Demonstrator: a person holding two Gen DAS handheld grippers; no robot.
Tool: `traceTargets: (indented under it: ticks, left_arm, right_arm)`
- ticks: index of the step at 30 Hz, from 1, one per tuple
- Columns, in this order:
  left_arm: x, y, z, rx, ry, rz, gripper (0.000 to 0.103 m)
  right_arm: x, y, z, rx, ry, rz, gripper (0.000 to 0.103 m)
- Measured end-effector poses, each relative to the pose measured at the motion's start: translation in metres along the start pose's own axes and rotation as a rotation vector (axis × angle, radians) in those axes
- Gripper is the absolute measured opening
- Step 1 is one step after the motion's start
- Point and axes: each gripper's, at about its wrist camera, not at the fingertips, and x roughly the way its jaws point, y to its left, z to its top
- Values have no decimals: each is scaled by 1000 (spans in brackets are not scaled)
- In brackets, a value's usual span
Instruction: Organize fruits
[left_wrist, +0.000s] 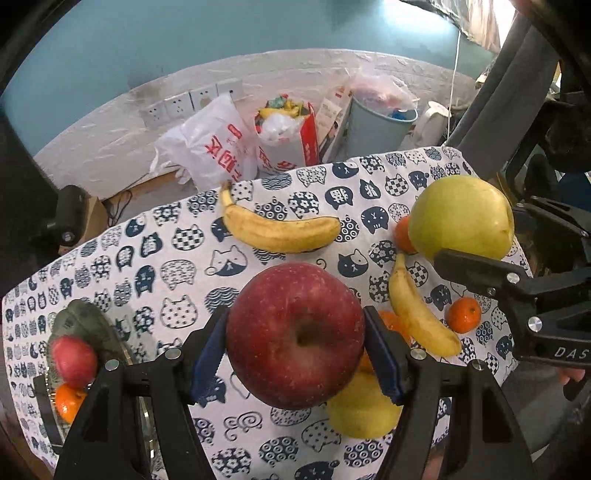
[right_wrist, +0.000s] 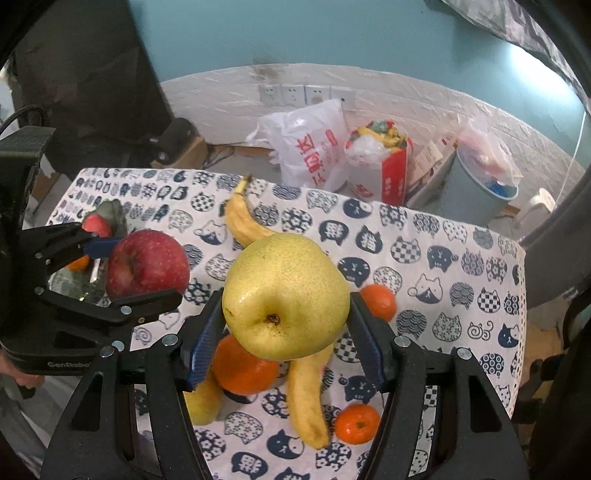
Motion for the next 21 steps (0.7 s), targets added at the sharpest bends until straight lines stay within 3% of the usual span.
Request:
traceTargets:
  ticks: [21]
  left_arm:
    - [-43, 53, -36, -76, -50, 22, 72]
  right_arm:
    - [-5, 62, 18, -94, -26, 57, 65]
